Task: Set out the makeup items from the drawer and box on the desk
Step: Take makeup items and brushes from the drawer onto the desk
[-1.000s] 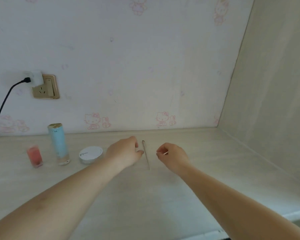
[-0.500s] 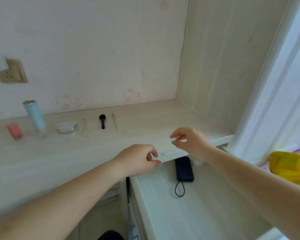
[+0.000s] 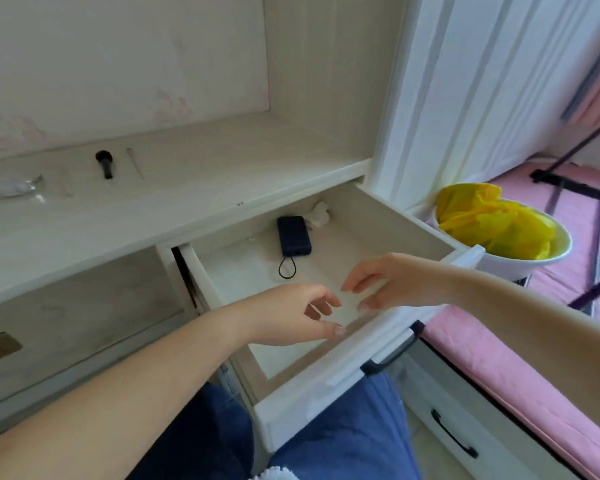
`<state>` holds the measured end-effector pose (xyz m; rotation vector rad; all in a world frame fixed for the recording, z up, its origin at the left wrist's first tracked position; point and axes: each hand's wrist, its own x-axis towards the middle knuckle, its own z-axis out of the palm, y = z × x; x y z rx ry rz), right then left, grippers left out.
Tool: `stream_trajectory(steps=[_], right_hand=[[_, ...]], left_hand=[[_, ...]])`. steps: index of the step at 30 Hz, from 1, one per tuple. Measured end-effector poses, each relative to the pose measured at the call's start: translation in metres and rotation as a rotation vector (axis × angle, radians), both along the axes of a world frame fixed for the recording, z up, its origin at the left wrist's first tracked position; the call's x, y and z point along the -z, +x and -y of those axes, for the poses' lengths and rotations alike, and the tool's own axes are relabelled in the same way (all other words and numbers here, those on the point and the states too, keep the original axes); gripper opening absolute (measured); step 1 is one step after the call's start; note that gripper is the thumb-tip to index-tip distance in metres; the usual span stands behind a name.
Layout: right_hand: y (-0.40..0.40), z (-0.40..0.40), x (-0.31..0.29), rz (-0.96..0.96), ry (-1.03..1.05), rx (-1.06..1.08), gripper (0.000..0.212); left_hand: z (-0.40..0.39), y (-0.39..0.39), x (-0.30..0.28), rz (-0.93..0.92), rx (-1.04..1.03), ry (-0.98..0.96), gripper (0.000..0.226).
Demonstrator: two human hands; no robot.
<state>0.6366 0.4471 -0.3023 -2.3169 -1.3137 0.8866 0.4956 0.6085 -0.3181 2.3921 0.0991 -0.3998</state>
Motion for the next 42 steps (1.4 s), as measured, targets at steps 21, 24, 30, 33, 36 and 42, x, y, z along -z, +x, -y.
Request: stream_trajectory(steps=[21, 24, 30, 33, 36, 42], right_hand=[[-0.006, 0.013, 0.024, 0.381, -0.037, -0.271, 0.029], [-0.003, 0.013, 0.026, 0.392, -0.017, -0.275, 0.030], [0.010, -0.008, 0.024, 0.390, 0.044, -0.230, 0.032], [0.018, -0.026, 0.023, 0.411, 0.041, -0.238, 0.031], [0.025, -0.041, 0.025, 0.452, 0.060, -0.250, 0.035], [0.035, -0.068, 0.028, 0.644, 0.169, -0.249, 0.071]], left_hand=[[0.017, -0.008, 0.029, 0.109, 0.109, 0.179, 0.053], [0.016, -0.007, 0.029, 0.141, 0.098, 0.200, 0.053], [0.001, 0.002, 0.028, 0.194, 0.024, 0.255, 0.048], [-0.012, 0.006, 0.028, 0.206, -0.017, 0.290, 0.049], [-0.023, 0.009, 0.028, 0.250, -0.049, 0.332, 0.054], [-0.047, 0.016, 0.032, 0.403, -0.113, 0.587, 0.085]])
